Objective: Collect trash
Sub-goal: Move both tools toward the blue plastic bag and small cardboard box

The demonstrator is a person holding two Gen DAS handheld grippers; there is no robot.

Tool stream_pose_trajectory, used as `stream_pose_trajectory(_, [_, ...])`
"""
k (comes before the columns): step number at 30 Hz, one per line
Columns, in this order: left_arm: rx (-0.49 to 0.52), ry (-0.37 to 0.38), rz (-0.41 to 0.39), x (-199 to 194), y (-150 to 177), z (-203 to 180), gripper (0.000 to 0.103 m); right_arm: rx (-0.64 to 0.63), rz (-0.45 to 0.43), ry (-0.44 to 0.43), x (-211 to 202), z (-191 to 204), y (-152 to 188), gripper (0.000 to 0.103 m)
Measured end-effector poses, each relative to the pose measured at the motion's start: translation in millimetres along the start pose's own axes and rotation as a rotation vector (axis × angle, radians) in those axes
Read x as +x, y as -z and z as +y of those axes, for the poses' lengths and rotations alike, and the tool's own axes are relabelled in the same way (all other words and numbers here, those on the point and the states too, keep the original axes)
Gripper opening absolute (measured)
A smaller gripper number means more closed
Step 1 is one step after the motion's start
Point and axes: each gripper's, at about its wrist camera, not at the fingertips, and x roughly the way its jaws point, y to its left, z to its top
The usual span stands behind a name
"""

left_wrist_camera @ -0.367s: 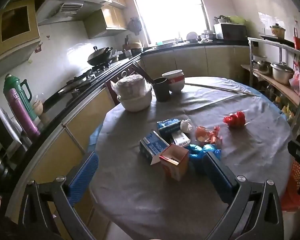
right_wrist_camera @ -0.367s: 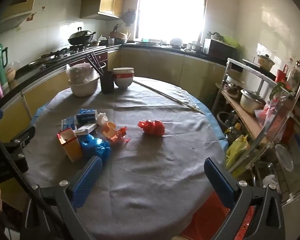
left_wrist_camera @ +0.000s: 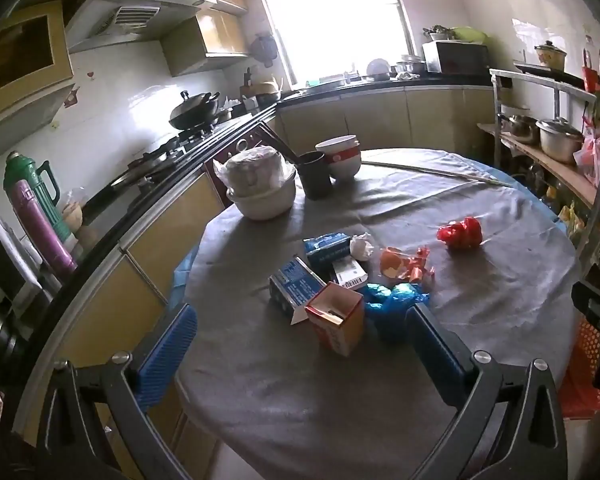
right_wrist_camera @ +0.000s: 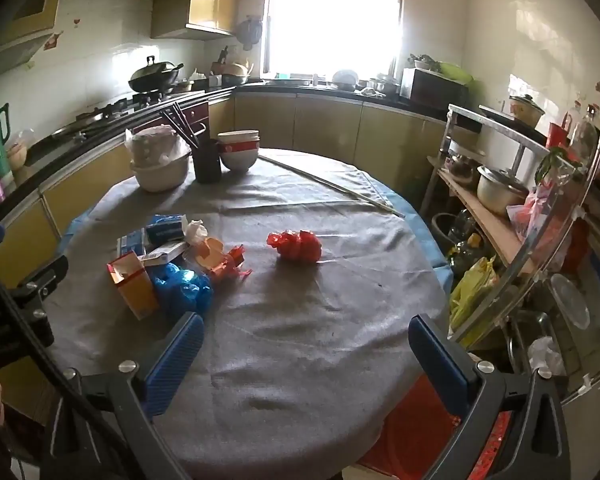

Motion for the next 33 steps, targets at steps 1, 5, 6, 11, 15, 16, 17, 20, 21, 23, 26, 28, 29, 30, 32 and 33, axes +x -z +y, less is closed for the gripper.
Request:
stream_pose_trajectory(1, [-0.002, -0.001, -0.001, 0, 0, 0, 0.103, 0.004, 0.0, -0.003, 0, 0, 0, 0.103])
stream_pose_trajectory(5, [-0.004, 0.001, 0.013, 1, 1, 0, 0.103, 0.012, 0.002, 0.001, 1, 2, -1, 0.103])
stream_pose_trajectory(6, [-0.006, 0.003, 0.017, 2, 2, 1, 0.103, 0.013, 0.0, 0.005, 0, 2, -1, 0.103])
stream_pose_trajectory(11, [-0.014, 0.01, 0.043, 11, 5, 2, 0.103, 0.005, 0.003, 0.013, 1, 5, -2, 0.103])
stream_pose_trajectory(15, [-0.03, 0.022, 0.078, 18, 8, 3, 0.103, -0.002, 0.005, 0.019, 3, 5, -1, 0.103])
stream_pose_trajectory(16, [-0.032, 0.025, 0.085, 20, 8, 3, 0.103, -0.001, 0.006, 0.02, 4, 5, -1, 0.103])
stream_pose_trajectory(17, [-0.033, 0.03, 0.091, 21, 9, 2, 0.103, -0.001, 0.007, 0.017, 4, 5, -1, 0.103])
stream_pose_trajectory(20, [-0.03, 0.03, 0.098, 23, 10, 1, 0.103, 0.002, 0.01, 0.02, 6, 5, -1, 0.103])
stream_pose_trajectory(21, [-0.028, 0.029, 0.099, 24, 10, 0, 0.103, 0.003, 0.012, 0.019, 7, 4, -1, 0.103])
stream_pose_trajectory(23, [-0.028, 0.03, 0.102, 24, 10, 0, 0.103, 0.007, 0.017, 0.013, 9, 3, -1, 0.103])
stream_pose_trajectory(26, [-0.026, 0.03, 0.112, 28, 10, -1, 0.103, 0.012, 0.023, 0.011, 12, 2, 0, 0.103])
stream_pose_trajectory(28, [-0.024, 0.033, 0.121, 31, 11, 0, 0.103, 0.019, 0.027, 0.005, 14, 0, 0, 0.103])
stream_pose_trajectory(29, [-0.022, 0.032, 0.124, 33, 12, 0, 0.103, 0.023, 0.029, 0.001, 14, -1, 0, 0.103])
stream_pose_trajectory(30, [-0.023, 0.029, 0.126, 35, 12, 1, 0.103, 0.029, 0.031, -0.01, 15, -2, 0, 0.103])
stream_pose_trajectory(32, [-0.024, 0.023, 0.131, 38, 12, 3, 0.103, 0.052, 0.03, -0.048, 16, -7, 0, 0.103])
stream_pose_trajectory(33, [-0.027, 0.018, 0.135, 41, 12, 5, 0.103, 0.065, 0.028, -0.073, 16, -11, 1, 0.103])
